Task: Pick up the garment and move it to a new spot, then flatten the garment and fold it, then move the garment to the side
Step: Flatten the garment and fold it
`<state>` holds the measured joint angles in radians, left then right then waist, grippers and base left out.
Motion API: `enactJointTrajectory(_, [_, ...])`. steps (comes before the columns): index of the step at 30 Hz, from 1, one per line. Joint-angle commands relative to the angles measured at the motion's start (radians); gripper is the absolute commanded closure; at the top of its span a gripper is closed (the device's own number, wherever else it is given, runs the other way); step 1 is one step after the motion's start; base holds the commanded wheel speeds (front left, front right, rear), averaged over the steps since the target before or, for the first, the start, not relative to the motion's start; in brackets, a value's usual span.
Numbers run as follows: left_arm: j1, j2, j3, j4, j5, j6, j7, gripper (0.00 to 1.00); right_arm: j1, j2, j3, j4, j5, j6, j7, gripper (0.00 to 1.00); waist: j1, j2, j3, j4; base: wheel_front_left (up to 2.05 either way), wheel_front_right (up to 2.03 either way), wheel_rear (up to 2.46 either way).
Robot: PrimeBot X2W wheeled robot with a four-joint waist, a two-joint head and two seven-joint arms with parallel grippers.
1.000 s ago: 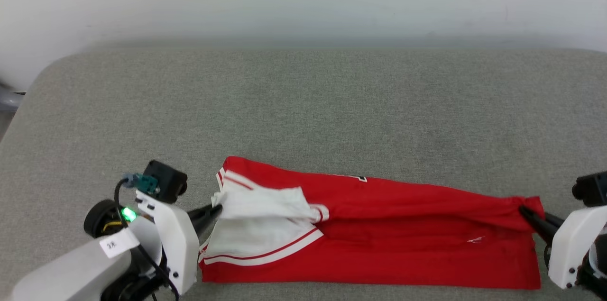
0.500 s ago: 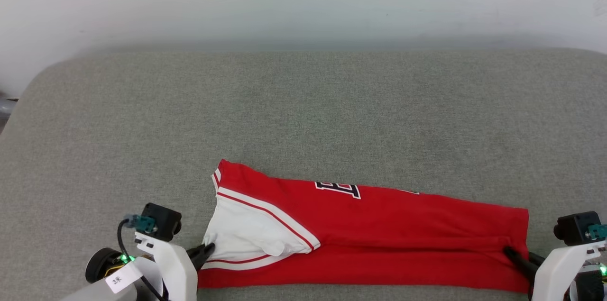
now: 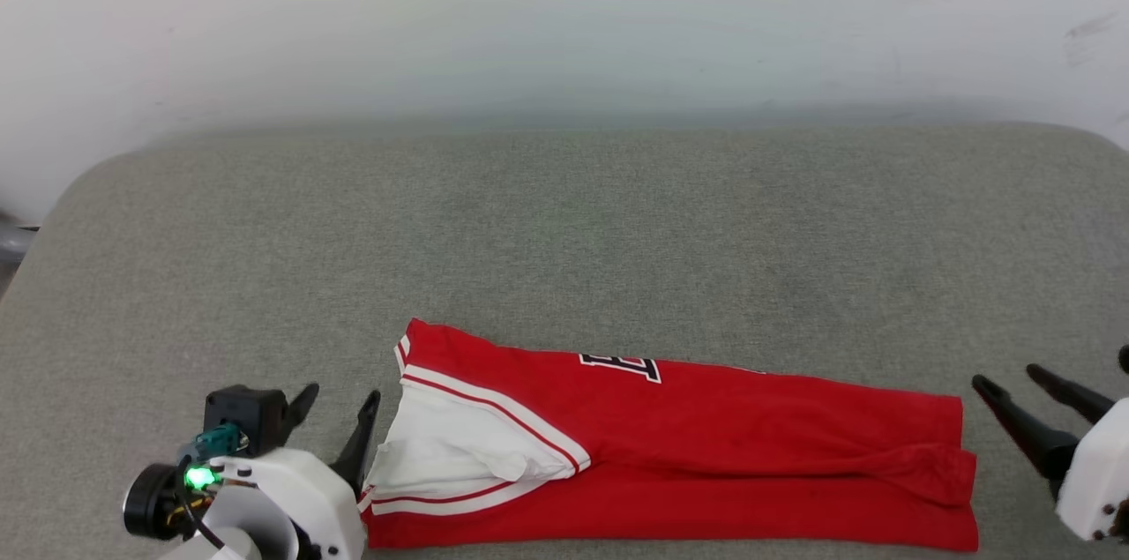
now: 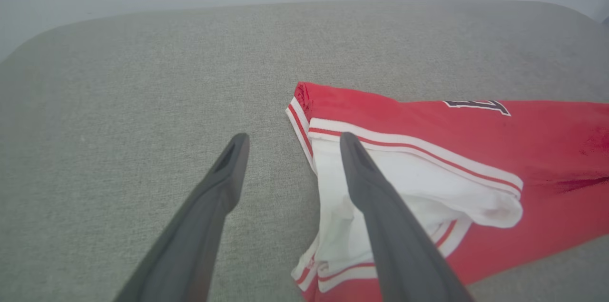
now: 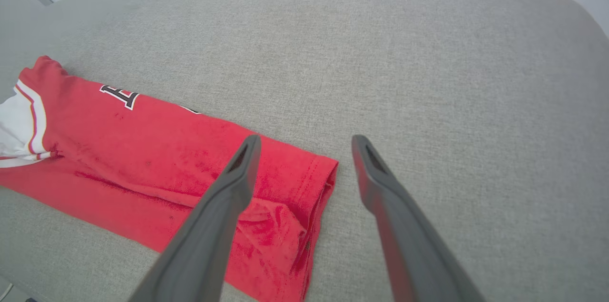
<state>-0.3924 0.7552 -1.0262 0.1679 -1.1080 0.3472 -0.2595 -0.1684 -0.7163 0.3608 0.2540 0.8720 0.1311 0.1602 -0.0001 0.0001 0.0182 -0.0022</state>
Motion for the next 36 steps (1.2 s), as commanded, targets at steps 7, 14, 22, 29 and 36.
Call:
enactJointTrajectory(7, [0.137, -0.077, 0.240, -0.083, 0.257, 0.090, -0.006, 0.00, -0.012, -0.038, -0.061, 0.014, 0.064, -0.001, 0.178, 0.00, 0.0001, -0.0001, 0.013, 0.021, 0.00, 0.00, 0.00])
enactJointTrajectory(14, [0.278, -0.234, 0.480, -0.135, 0.559, 0.071, -0.006, 0.00, -0.033, 0.028, -0.095, 0.127, 0.098, -0.001, 0.390, 0.00, 0.0001, -0.0001, 0.054, 0.080, 0.00, 0.00, 0.00])
enactJointTrajectory(22, [0.355, -0.348, 0.630, -0.124, 0.685, 0.036, -0.006, 0.00, -0.015, 0.116, -0.091, 0.227, 0.091, -0.001, 0.396, 0.00, 0.0001, -0.0001, 0.081, 0.122, 0.00, 0.00, 0.00])
enactJointTrajectory(29, [0.389, -0.418, 0.702, -0.123, 0.764, -0.025, -0.006, 0.00, -0.017, 0.202, -0.048, 0.270, 0.124, 0.001, 0.389, 0.00, 0.0001, -0.0001, 0.092, 0.136, 0.00, 0.00, 0.00])
enactJointTrajectory(36, [0.415, -0.498, 0.755, -0.141, 0.871, -0.097, -0.006, 0.00, -0.021, 0.250, 0.013, 0.277, 0.146, 0.005, 0.356, 0.00, 0.0001, -0.0001, 0.090, 0.136, 0.00, 0.00, 0.00])
